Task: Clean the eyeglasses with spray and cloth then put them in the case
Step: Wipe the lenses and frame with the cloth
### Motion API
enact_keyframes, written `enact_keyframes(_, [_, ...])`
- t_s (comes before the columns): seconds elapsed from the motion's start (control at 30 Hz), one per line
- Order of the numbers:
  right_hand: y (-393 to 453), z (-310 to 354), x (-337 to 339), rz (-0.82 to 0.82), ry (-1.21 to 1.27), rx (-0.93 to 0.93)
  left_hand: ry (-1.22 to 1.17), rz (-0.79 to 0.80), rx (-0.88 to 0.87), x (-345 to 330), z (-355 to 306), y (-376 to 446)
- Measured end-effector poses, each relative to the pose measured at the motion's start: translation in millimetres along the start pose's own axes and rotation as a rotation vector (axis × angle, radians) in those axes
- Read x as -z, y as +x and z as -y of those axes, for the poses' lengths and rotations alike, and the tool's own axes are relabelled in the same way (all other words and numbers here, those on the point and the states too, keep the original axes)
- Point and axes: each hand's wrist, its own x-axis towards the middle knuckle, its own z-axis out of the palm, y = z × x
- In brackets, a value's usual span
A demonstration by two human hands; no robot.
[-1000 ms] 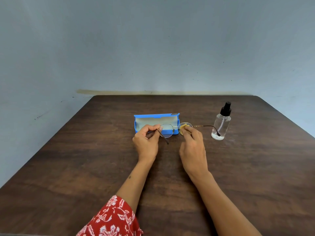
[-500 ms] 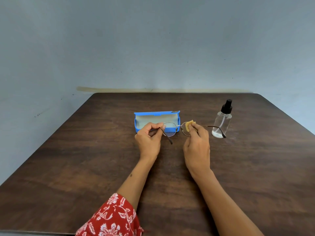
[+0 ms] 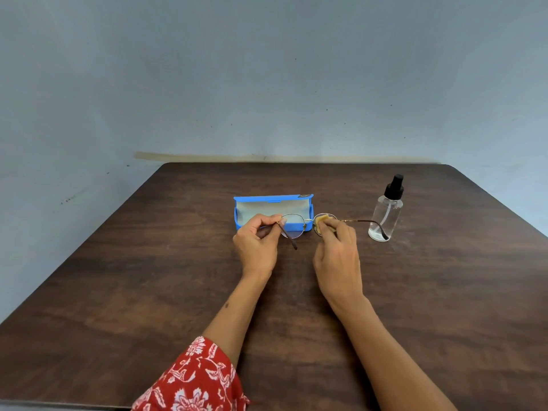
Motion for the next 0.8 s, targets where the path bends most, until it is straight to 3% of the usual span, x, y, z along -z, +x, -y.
enact_keyframes(0.2, [1.1, -6.0, 4.2, -0.036, 0.001, -0.117, 0.015, -0.023, 0.003, 1.8, -1.6, 0.2])
enact_keyframes(0.37, [-1.8, -0.5, -0.5, 0.017, 0.033, 0.014, 0.011, -0.036, 0.003, 3.7, 0.6, 2.0])
enact_keyframes(0.57, [0.4, -8.7, 4.9, -0.028, 0.053, -0.114, -0.012, -0.038, 0.027, 3.9, -1.6, 3.3])
enact_keyframes(0.8, [-1.2, -0.2, 3.4, 0.029, 0.088, -0.037, -0.003, -0.041, 0.020, 5.4, 1.2, 5.3])
